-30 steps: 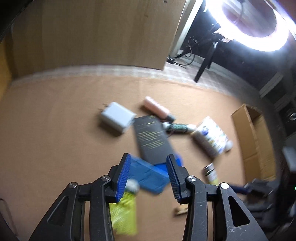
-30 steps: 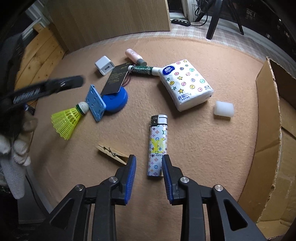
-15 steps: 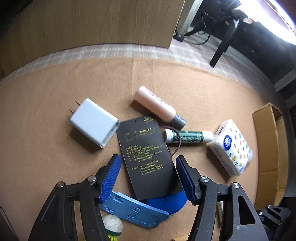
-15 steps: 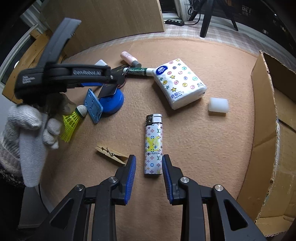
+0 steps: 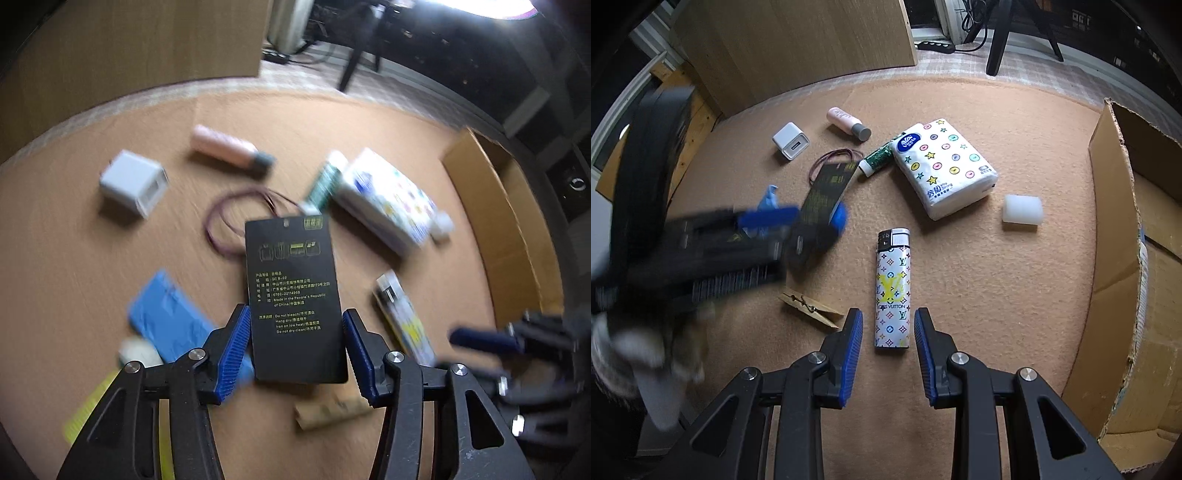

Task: Organize objects
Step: 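Lift the black card tag with the left tool and carry it toward the box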

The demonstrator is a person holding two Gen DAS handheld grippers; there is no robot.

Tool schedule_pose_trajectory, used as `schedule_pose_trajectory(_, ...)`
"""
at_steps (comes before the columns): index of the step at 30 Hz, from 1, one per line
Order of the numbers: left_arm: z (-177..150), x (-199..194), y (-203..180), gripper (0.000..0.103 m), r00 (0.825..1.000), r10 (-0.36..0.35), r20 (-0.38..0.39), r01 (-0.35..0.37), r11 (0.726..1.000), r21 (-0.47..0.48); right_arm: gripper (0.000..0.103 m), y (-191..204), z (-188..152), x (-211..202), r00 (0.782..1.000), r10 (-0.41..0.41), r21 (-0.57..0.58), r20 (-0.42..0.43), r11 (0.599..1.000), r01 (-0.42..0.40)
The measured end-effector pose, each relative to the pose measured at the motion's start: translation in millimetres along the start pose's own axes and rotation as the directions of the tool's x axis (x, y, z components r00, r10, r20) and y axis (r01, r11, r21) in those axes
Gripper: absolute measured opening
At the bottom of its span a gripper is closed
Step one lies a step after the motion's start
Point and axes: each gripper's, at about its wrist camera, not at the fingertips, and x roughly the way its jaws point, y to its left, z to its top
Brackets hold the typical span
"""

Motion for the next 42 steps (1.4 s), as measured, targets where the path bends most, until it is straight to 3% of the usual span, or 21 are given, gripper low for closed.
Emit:
schedule_pose_trajectory(2,-17,-3,-4,0.053,0.999,-0.040,-0.016,0.040,0.999,-0.005,0.026,0,-1,-1,1.000,0.006,0.003,0.005,1.000,-0.006)
schedule_pose_trajectory(14,-78,-34,14,0.054,1.000,0.007,-0.003,-0.007,1.000,-0.014,0.026,5,-12,1,1.000,0.024,0.014,0.001,1.000,-0.024)
schedule_pose_trajectory(17,-77,-36,21,0.057,1.000,-0.006,-0.020,0.006,1.000,-0.018,0.026,10,-16,1,0.999,0.036,0.010,0.002,0.999,-0.036)
schedule_pose_trajectory(19,-75,-39,30,0.069,1.000,-0.017,-0.009,0.017,0.999,-0.050,0.026,15,-17,0,0.999,0.047,0.000,0.004,0.999,-0.047)
schedule_pose_trajectory(23,-71,-46,52,0.069,1.000,-0.005,0.019,0.007,0.994,-0.106,0.026,28,-21,3,0.998,0.056,-0.026,-0.005,0.998,-0.057)
schedule_pose_trajectory(28,-62,-50,65,0.064,0.999,0.012,0.034,-0.008,0.994,-0.107,0.026,40,-26,9,0.997,0.072,-0.038,-0.023,0.997,-0.073)
schedule_pose_trajectory(32,-47,-44,61,0.061,0.998,-0.056,0.019,0.057,0.994,-0.092,0.026,46,-28,12,0.997,0.072,-0.043,-0.032,0.996,-0.073)
schedule_pose_trajectory(34,-41,-36,57,0.060,0.999,-0.047,-0.005,0.047,0.996,-0.082,0.026,47,-28,11,0.997,0.071,-0.041,-0.029,0.997,-0.072)
schedule_pose_trajectory(37,-34,-25,53,0.058,0.996,-0.089,-0.022,0.087,0.992,-0.087,0.026,47,-30,7,0.997,0.070,-0.038,-0.020,0.997,-0.071)
schedule_pose_trajectory(42,-15,-12,46,0.058,0.991,-0.133,0.008,0.134,0.988,-0.080,0.026,39,-34,6,0.997,0.069,-0.012,-0.020,0.998,-0.069)
